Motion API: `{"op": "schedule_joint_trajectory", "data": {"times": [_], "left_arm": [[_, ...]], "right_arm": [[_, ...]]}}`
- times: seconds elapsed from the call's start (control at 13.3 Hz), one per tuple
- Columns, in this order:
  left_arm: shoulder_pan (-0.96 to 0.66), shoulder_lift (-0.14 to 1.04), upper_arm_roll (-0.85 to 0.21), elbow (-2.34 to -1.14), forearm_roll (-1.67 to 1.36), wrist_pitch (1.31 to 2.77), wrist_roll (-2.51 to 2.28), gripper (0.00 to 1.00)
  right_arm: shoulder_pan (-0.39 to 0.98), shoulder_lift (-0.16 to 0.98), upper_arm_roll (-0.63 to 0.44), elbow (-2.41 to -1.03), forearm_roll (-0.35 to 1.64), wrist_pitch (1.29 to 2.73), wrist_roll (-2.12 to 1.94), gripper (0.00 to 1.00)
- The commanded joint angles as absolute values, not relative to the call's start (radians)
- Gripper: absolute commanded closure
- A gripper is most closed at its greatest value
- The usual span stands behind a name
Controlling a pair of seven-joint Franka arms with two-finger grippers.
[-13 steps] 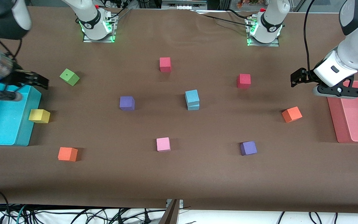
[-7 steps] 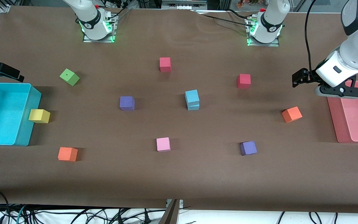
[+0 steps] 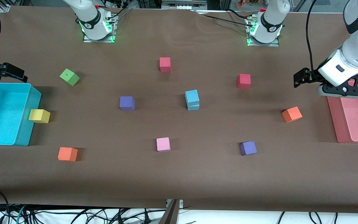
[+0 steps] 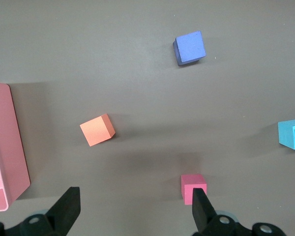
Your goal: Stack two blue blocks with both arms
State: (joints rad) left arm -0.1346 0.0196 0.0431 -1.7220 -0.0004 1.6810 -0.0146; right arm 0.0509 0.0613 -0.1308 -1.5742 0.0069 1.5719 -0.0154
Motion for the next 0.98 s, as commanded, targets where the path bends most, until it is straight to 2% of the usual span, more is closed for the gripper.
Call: {"op": "schedule_joint_trajectory", "data": {"times": [0.0,0.9], "left_arm": [[-0.130,0.018,0.034,-1.704,0.009,1.660,-0.023,0.00],[-0.126,0.020,0.041,-1.706,0.009,1.658,-0.020,0.00]], "right_arm": [[0.051,0.063,-0.127,-1.572,-0.002,1.588,-0.031,0.00],[0.052,0.080,-0.127,-1.572,-0.002,1.586,-0.031,0.00]]}}
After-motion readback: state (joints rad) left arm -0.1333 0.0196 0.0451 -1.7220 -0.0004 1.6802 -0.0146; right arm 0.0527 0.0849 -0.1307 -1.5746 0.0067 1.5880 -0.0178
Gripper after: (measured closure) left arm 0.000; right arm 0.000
